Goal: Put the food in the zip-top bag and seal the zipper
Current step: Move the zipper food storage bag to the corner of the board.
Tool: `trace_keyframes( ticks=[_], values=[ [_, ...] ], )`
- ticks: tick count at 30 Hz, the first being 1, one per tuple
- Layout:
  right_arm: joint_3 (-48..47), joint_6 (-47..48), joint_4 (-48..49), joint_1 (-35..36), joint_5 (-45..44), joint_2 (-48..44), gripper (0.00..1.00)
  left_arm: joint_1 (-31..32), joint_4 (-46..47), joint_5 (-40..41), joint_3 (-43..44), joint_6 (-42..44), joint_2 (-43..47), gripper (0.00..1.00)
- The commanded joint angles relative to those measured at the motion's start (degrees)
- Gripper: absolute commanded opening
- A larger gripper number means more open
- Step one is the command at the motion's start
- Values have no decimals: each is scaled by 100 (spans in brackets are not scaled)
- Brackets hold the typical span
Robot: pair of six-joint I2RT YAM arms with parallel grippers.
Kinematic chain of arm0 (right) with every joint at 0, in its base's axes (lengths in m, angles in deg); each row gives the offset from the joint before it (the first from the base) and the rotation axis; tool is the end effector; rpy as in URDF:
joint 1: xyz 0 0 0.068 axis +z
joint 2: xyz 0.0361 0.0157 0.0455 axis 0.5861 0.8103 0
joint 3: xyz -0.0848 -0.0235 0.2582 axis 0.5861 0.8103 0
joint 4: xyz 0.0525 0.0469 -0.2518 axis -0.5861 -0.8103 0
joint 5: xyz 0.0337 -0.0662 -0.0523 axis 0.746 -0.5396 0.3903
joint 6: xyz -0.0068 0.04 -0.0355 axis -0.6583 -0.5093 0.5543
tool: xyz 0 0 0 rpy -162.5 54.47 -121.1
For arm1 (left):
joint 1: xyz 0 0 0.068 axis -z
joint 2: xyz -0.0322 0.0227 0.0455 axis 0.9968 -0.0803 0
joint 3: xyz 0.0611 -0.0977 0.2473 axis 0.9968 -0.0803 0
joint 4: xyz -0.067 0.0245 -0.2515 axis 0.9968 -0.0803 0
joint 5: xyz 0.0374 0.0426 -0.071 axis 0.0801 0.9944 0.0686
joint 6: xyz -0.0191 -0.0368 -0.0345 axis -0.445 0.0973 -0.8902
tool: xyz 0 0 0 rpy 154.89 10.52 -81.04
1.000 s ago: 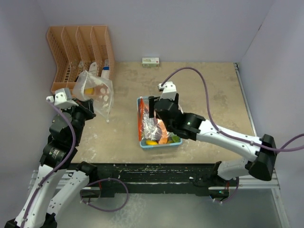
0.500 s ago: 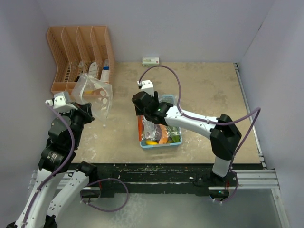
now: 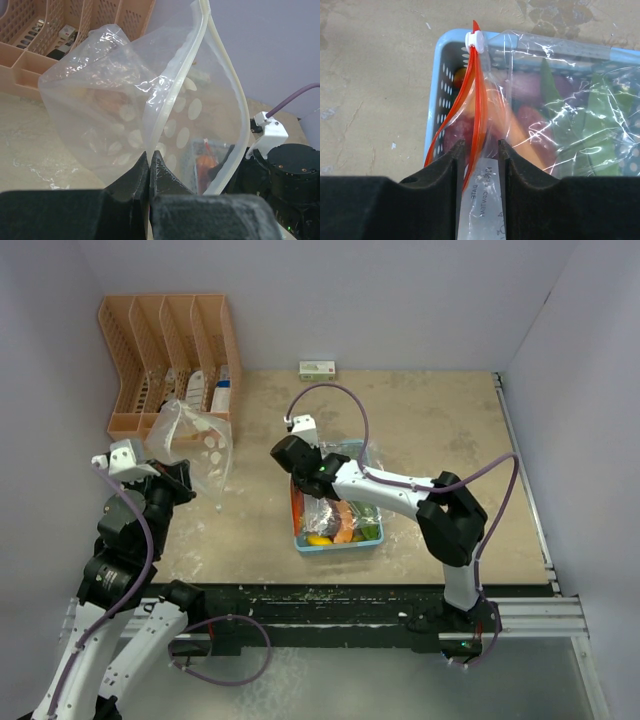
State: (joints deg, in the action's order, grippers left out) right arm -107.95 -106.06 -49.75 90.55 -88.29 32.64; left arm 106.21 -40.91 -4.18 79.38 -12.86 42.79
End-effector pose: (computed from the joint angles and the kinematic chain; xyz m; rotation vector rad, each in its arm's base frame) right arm 0.2698 0.3451 0.2430 -0.1204 2.1428 0.1644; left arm 0.0922 -0.0203 0.3732 -0.3995 1.6091 -0.3200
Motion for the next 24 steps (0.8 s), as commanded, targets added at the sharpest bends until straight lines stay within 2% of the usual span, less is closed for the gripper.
trace_keyframes(
  ticks=[1,3,4,6,17,24],
  values=[
    [-219,-82,-117,-40,-345,-21,30,32,94,10,-18,112,57,0],
    [-241,-106,-209,-67,-435,-5,18,30,70,32,-15,118,81,0],
    [-249,-130,-262,-85,-503,-27,7,31,66,41,-18,120,92,0],
    [-211,-138,-303,-110,-629,-176,0,32,64,51,-15,120,100,0],
    [66,579,-1222,-205,-1956,-1641,0,35,65,3,-30,100,65,0],
    [1047,967,-1098,-970,-2424,-2163,0,28,101,-84,-32,77,8,0]
  ],
)
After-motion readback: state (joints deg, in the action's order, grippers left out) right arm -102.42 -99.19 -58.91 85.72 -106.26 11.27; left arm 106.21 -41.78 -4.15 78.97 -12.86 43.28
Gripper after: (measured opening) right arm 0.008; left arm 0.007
